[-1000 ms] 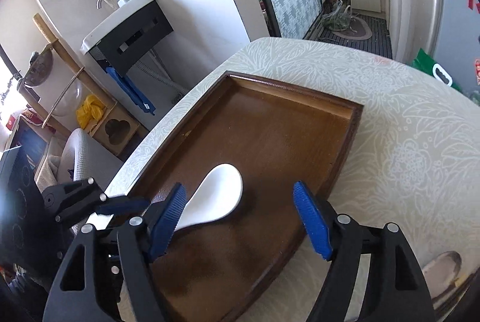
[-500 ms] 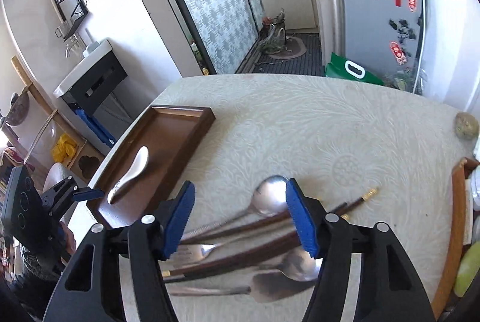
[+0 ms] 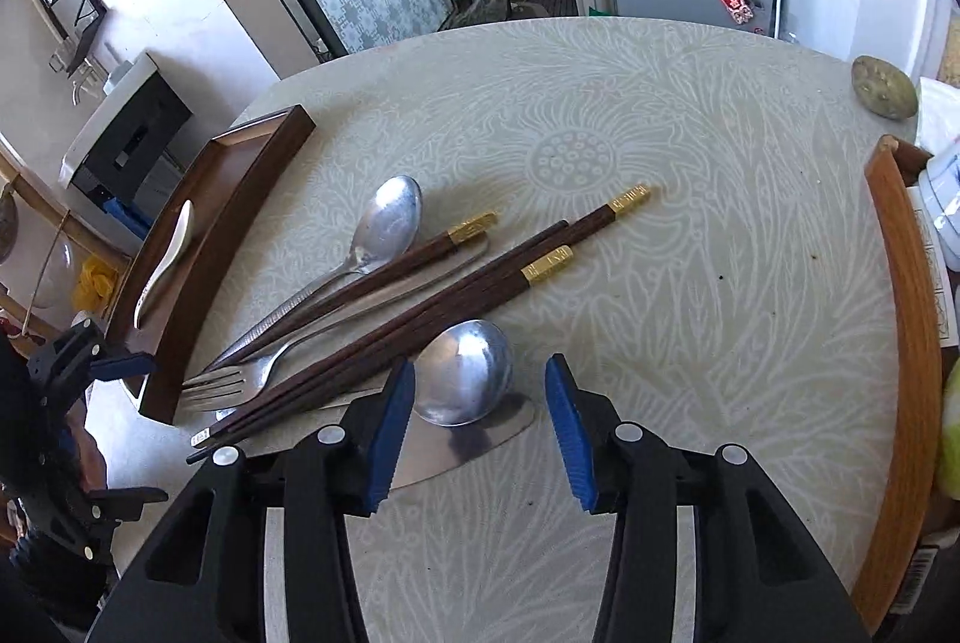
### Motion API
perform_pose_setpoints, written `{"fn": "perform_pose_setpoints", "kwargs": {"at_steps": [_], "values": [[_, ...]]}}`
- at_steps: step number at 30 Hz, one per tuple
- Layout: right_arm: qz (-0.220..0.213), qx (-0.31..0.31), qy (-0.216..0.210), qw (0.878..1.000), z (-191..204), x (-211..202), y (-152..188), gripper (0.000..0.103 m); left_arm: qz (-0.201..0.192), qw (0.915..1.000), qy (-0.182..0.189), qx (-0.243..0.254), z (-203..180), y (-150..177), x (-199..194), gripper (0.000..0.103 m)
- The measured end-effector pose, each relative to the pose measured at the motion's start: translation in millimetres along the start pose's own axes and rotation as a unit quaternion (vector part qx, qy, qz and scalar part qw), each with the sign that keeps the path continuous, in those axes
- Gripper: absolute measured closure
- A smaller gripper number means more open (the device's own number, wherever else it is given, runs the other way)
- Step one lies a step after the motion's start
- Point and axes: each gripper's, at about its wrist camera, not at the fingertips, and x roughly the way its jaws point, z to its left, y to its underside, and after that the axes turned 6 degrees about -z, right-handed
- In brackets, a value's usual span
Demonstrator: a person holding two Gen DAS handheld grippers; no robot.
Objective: Organize utensils
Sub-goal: 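Reach the left gripper to a steel spoon and grasp its handle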
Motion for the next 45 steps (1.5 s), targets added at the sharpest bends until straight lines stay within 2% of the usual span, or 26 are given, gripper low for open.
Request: {"fn": "perform_pose_setpoints", "kwargs": {"at_steps": [1, 3, 5, 11, 14, 16, 18, 20, 23, 28, 32, 37, 41, 45], "values": [[-0.001, 0.001, -0.005, 1.0, -1.4, 0.7, 1.1, 0.061, 0.004, 0.9999, 0.01, 0.001, -2.6, 0.0, 2.0, 0.031], [-0.003, 0.001, -0.011, 1.0, -1.7, 0.3, 1.5, 0.061, 0.012, 0.9998, 0.013, 0.011, -9.2, 0.8, 7.1, 0.032], [-0.003, 0.0, -0.012, 1.0, -1.4, 0.6, 0.2, 0.061, 0.023, 0.9994, -0.014, 0.021, -11.1, 2.0, 12.8, 0.032], [-0.008, 0.003, -0.02, 1.0, -5.3, -2.1, -2.3, 0.063, 0.029, 0.9989, -0.036, -0.013, 8.5, 0.3, 18.2, 0.033], [-0.006, 0.009, -0.027, 1.0, -7.0, -0.1, -1.6, 0.063, 0.023, 0.9993, -0.017, -0.024, 11.1, -0.7, 15.5, 0.034], [-0.008, 0.015, -0.035, 0.999, -8.2, -0.1, -1.5, 0.063, 0.014, 0.9998, 0.001, -0.015, 4.4, -1.7, 13.1, 0.034], [-0.008, 0.016, -0.04, 0.999, -7.9, 1.1, -0.8, 0.077, 0.015, 0.9999, 0.005, -0.006, -4.8, -1.5, 14.9, 0.034], [-0.007, 0.02, -0.047, 0.999, -7.7, 3.2, -0.7, 0.082, 0.021, 0.9997, 0.011, 0.0, -10.7, -0.8, 19.6, 0.034], [-0.008, 0.033, -0.061, 0.998, -11.4, 4.1, -0.9, 0.096, 0.03, 0.9995, 0.008, 0.005, -14.4, 0.8, 26.3, 0.034], [-0.018, 0.019, -0.073, 0.997, -9.2, -11.4, 0.5, 0.098, 0.029, 0.9996, 0.001, -0.001, -13.5, -2.0, 28.3, 0.034], [-0.031, 0.018, -0.085, 0.996, -11.7, -37.3, 4.4, 0.1, 0.018, 0.9996, 0.021, -0.007, -20.0, -10.1, 29.1, 0.034], [-0.047, 0.024, -0.086, 0.995, -20.7, -67.2, 13.2, 0.101, 0.015, 0.9993, 0.032, 0.012, -41.2, -19.7, 40.2, 0.034], [-0.053, 0.031, -0.09, 0.994, -29.4, -78.1, 20.1, 0.101, 0.031, 0.9991, 0.026, 0.013, -48.5, -25.7, 60.5, 0.035], [-0.056, 0.035, -0.103, 0.992, -34.6, -84.7, 23.2, 0.102, 0.046, 0.9988, 0.01, 0.009, -49.0, -28.5, 73.5, 0.039]]}}
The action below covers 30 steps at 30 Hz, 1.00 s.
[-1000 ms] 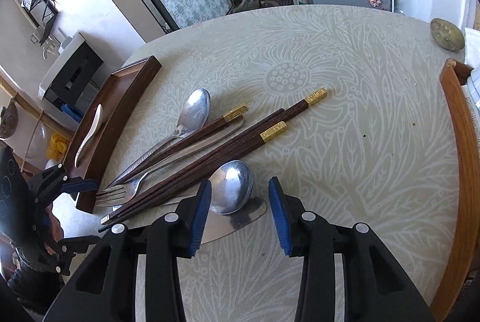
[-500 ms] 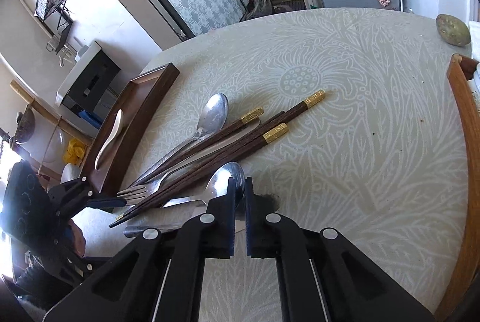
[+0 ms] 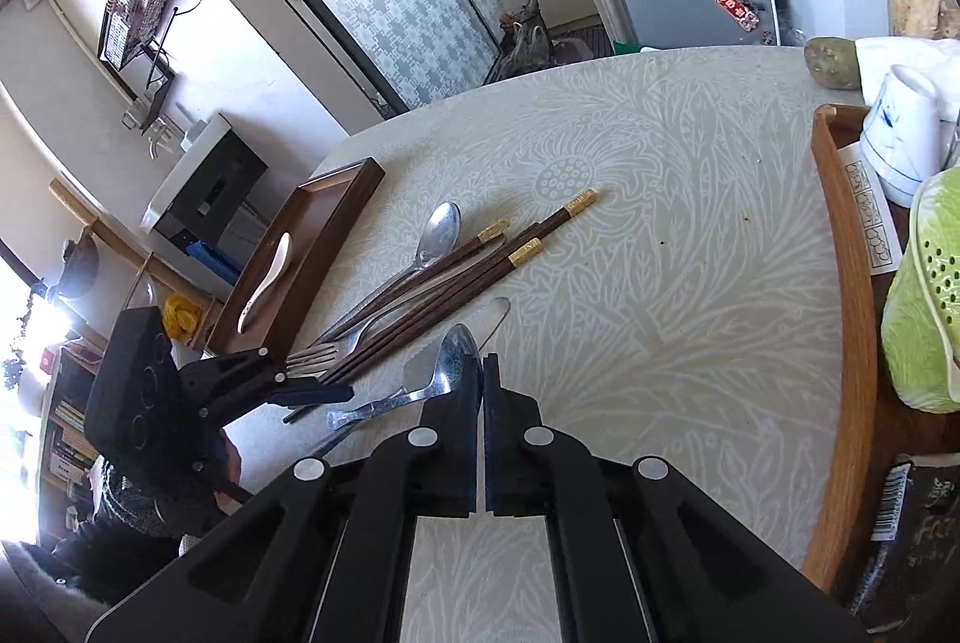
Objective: Organize utensils
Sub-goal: 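Reach the left gripper to a steel spoon and grasp its handle, then lower the steel spoon into the tray and open the left gripper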
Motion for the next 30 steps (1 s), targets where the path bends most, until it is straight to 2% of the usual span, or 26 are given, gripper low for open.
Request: {"fn": "perform_pose_setpoints", "kwargs": {"at_steps": [3, 5, 6, 7, 10, 11, 16, 20, 24, 30], "values": [[-0.002, -0.002, -0.009, 1.0, 0.2, -5.4, 1.5, 0.102, -0.001, 1.0, -0.005, -0.003, 1.7, -3.0, 2.0, 0.045], [-0.002, -0.003, -0.012, 1.0, 0.6, -7.3, 2.1, 0.102, -0.004, 0.9999, -0.009, -0.007, 2.5, -6.0, 3.3, 0.056], [-0.003, -0.002, -0.014, 1.0, 0.5, -8.6, 2.7, 0.102, -0.003, 0.9999, -0.01, -0.009, 2.4, -6.6, 3.9, 0.057], [-0.003, -0.001, -0.014, 1.0, 0.1, -9.9, 3.1, 0.101, -0.001, 0.9999, -0.01, -0.01, 2.5, -7.6, 5.3, 0.062], [-0.006, 0.001, -0.012, 1.0, -1.1, -13.1, 3.5, 0.101, 0.006, 0.9999, -0.01, -0.008, 2.6, -9.3, 10.4, 0.085], [-0.006, 0.002, -0.01, 1.0, -1.4, -13.3, 3.4, 0.101, 0.006, 0.9999, -0.008, -0.009, 3.0, -9.7, 11.0, 0.087], [-0.011, 0.0, -0.006, 1.0, 6.1, -14.6, -3.8, 0.102, -0.003, 0.9999, -0.003, -0.015, 2.5, -12.4, 0.7, 0.088], [-0.012, -0.018, -0.015, 1.0, 30.2, -6.2, -19.4, 0.102, -0.011, 0.9996, -0.008, -0.025, 10.4, -12.7, -22.2, 0.09], [0.001, -0.045, -0.032, 0.998, 68.9, 25.5, -42.2, 0.102, -0.02, 0.9979, -0.041, -0.047, 35.0, -1.5, -52.1, 0.09], [0.029, -0.08, -0.071, 0.994, 134.9, 100.4, -75.9, 0.102, -0.019, 0.9894, -0.103, -0.101, 93.5, 27.9, -91.1, 0.091]]}}
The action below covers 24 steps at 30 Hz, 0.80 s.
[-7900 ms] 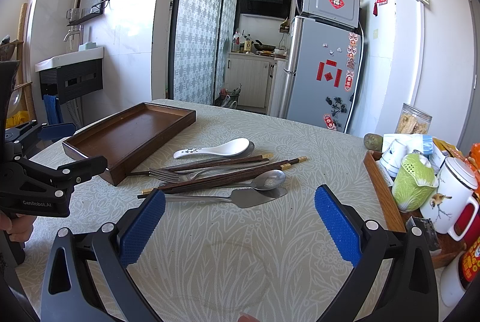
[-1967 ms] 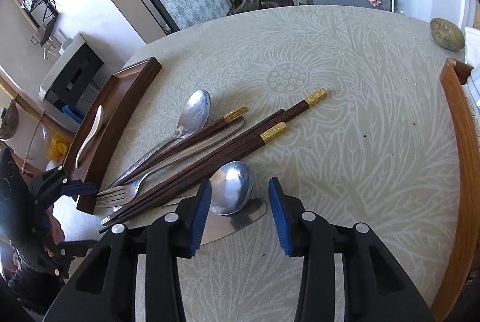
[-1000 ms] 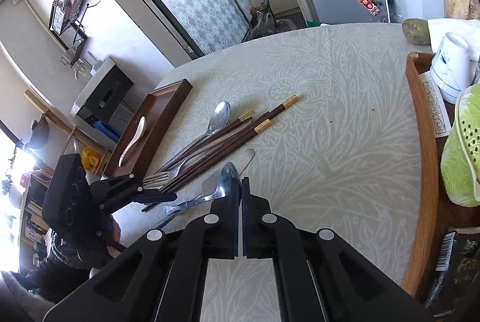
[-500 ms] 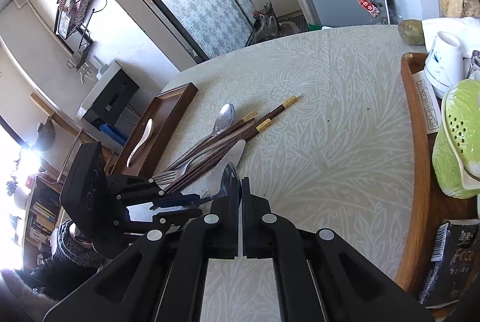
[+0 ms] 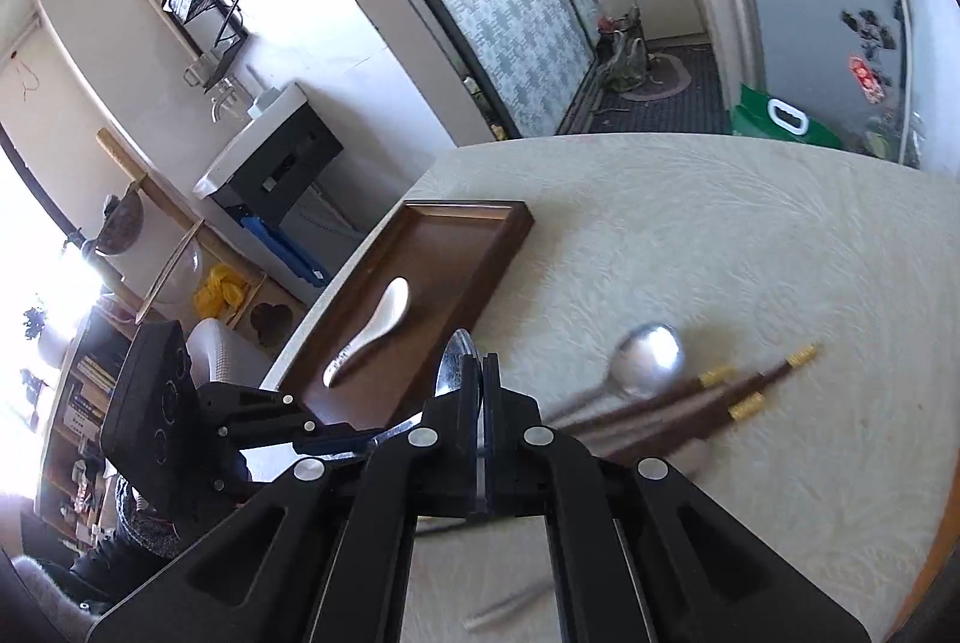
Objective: Organize utensils
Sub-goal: 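Lower the steel spoon into the tray and open the left gripper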
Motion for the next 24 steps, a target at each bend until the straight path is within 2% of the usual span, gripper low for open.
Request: {"fn": "perform_pose_setpoints", "kwargs": {"at_steps": [2, 6, 10, 15, 20, 22, 23, 24], "values": [[0.012, -0.004, -0.008, 1.0, 9.1, 28.8, -10.8, 0.102, 0.006, 0.9997, -0.02, -0.016, 21.0, 5.9, -2.3, 0.091], [0.039, -0.014, -0.01, 0.999, 23.3, 83.4, -23.7, 0.102, 0.022, 0.9982, -0.038, -0.041, 51.6, 19.0, 2.0, 0.092], [0.063, -0.028, 0.006, 0.998, 32.1, 126.7, -30.0, 0.101, 0.027, 0.9972, -0.034, -0.062, 71.6, 27.5, 6.8, 0.093], [0.072, -0.044, 0.042, 0.996, 36.7, 158.5, -31.8, 0.1, 0.025, 0.997, -0.038, -0.062, 83.3, 32.9, 10.7, 0.093], [0.072, -0.065, 0.074, 0.993, 43.6, 172.5, -26.4, 0.097, 0.022, 0.9973, -0.045, -0.053, 84.6, 34.1, 12.1, 0.09], [0.07, -0.07, 0.079, 0.992, 46.2, 172.2, -24.7, 0.081, 0.018, 0.9974, -0.048, -0.05, 83.0, 35.5, 10.4, 0.088], [0.067, -0.071, 0.079, 0.992, 46.3, 169.3, -24.2, 0.064, 0.014, 0.9977, -0.047, -0.047, 82.2, 36.2, 8.1, 0.079], [0.062, -0.073, 0.079, 0.992, 46.7, 163.4, -23.6, 0.053, 0.006, 0.998, -0.047, -0.043, 79.6, 36.8, 4.2, 0.072]]}}
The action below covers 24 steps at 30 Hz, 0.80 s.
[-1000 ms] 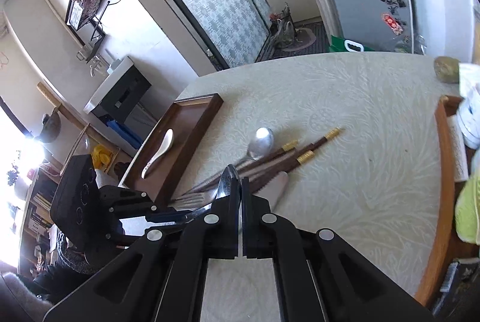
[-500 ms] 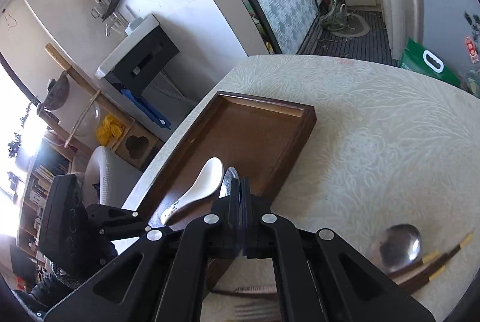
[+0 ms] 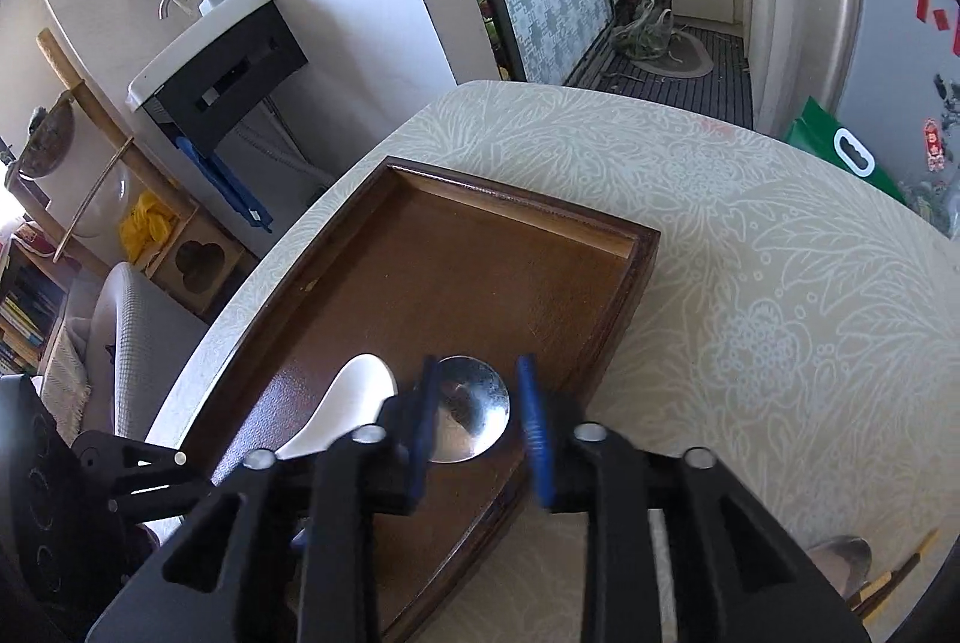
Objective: Organize utensils
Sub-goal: 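Lower the steel spoon into the tray and open the left gripper, then move the left gripper to the steel cake server and grasp its handle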
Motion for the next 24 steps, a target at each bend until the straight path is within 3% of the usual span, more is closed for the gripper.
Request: {"fn": "perform_pose_setpoints", "kwargs": {"at_steps": [2, 3, 7, 13, 20, 24], "values": [[-0.012, -0.011, 0.007, 1.0, -1.6, -19.8, 4.3, 0.041, -0.028, 0.9995, 0.002, 0.013, -3.5, 0.6, -13.9, 0.048], [-0.017, -0.02, 0.015, 1.0, -2.6, -31.5, 7.4, 0.03, -0.043, 0.9988, 0.002, 0.022, -7.6, 1.1, -22.6, 0.043], [-0.039, -0.032, 0.05, 0.997, -19.4, -83.5, 24.1, 0.018, -0.076, 0.9954, 0.028, 0.051, -30.6, -1.3, -47.1, 0.023], [-0.063, 0.003, 0.081, 0.995, -61.1, -151.1, 65.4, 0.015, -0.072, 0.9897, 0.095, 0.08, -80.2, 0.9, -47.4, 0.02], [-0.04, 0.042, 0.083, 0.995, -103.0, -164.5, 114.1, 0.016, -0.049, 0.9825, 0.159, 0.084, -138.6, 2.7, -28.5, 0.02], [-0.023, 0.07, 0.075, 0.995, -124.3, -154.0, 133.3, 0.03, -0.035, 0.9764, 0.195, 0.086, -164.4, 4.2, -20.4, 0.022]]}}
